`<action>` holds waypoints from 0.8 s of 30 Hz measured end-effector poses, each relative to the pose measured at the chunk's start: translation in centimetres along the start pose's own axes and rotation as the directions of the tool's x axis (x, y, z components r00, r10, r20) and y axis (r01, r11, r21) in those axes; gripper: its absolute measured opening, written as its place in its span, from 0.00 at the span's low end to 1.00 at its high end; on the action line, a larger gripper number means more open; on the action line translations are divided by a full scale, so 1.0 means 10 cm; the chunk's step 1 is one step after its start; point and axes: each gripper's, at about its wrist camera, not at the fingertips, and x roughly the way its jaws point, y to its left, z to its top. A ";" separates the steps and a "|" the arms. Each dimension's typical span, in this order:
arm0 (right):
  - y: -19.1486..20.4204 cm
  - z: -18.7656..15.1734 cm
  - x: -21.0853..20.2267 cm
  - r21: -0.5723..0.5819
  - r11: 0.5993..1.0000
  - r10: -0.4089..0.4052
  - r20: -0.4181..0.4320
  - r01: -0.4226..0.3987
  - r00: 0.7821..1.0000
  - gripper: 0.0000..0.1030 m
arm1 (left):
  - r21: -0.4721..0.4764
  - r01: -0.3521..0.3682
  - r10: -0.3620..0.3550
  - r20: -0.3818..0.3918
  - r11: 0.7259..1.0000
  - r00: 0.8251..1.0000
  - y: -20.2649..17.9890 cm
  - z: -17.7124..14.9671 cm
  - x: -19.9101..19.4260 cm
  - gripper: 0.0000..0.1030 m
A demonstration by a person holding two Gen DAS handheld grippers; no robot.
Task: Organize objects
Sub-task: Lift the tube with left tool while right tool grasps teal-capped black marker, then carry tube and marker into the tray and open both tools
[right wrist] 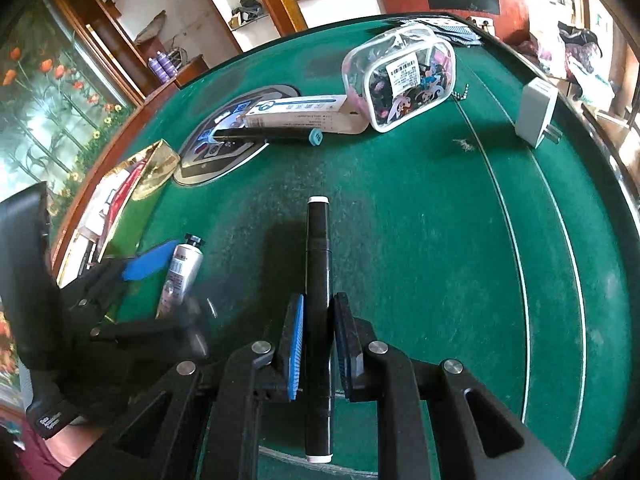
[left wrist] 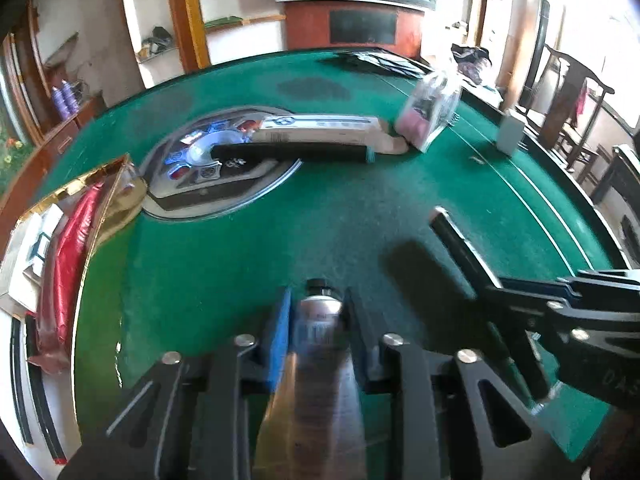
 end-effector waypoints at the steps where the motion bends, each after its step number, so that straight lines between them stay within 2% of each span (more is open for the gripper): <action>1: 0.00 -0.01 0.00 -0.001 1.000 0.002 0.004 -0.002 1.000 0.14 | -0.006 0.012 -0.012 0.000 1.000 1.000 0.02 -0.02 -0.01 0.24; 5: -0.01 -0.04 -0.02 0.016 1.000 0.011 0.012 -0.011 1.000 0.14 | -0.071 0.085 -0.085 0.011 0.994 0.996 0.12 -0.05 -0.10 0.24; 12: -0.06 -0.11 -0.09 0.055 0.997 0.056 0.047 -0.059 0.997 0.14 | -0.123 0.164 -0.151 0.109 0.979 0.982 0.22 -0.13 -0.50 0.24; 17: -0.04 -0.11 -0.18 0.059 0.995 0.078 0.075 -0.083 0.994 0.14 | -0.200 0.241 -0.210 0.164 0.950 0.964 0.42 -0.21 -0.74 0.24; 24: 0.11 -0.07 -0.34 0.035 0.993 0.104 0.116 -0.109 0.988 0.14 | -0.256 0.273 -0.204 0.263 0.927 0.943 0.74 -0.25 -1.15 0.24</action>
